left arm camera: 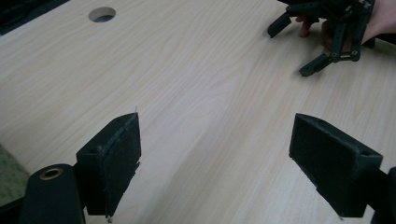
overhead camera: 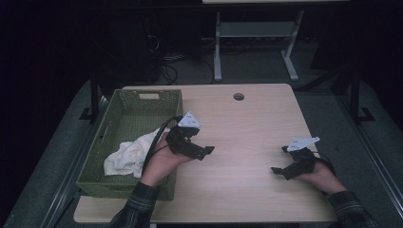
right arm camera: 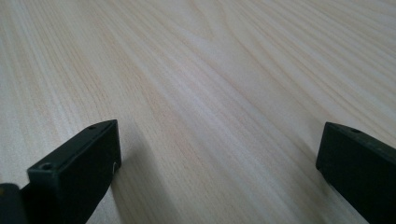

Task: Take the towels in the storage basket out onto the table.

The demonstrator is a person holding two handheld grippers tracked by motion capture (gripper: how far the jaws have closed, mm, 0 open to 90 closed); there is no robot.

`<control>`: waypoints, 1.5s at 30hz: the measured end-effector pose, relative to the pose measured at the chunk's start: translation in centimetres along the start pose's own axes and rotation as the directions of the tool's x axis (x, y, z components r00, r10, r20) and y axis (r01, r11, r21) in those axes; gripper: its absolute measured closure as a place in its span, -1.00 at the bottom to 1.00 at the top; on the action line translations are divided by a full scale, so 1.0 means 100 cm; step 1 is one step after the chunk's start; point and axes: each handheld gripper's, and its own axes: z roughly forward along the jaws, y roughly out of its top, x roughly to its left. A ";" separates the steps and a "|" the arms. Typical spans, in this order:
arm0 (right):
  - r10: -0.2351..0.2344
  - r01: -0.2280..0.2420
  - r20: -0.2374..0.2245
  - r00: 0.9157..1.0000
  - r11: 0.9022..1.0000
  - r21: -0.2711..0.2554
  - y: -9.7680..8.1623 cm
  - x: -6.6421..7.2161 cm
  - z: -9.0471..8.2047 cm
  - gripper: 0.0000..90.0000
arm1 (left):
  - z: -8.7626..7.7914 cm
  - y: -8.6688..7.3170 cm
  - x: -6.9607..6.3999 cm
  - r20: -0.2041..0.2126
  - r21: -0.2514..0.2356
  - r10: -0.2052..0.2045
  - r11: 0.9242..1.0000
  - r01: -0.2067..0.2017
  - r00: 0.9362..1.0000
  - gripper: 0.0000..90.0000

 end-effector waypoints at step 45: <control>-0.001 0.001 -0.001 1.000 1.000 0.002 0.000 0.000 0.000 -1.00 | -0.080 -0.049 0.068 -0.217 -0.037 -0.111 0.994 0.105 0.970 -0.66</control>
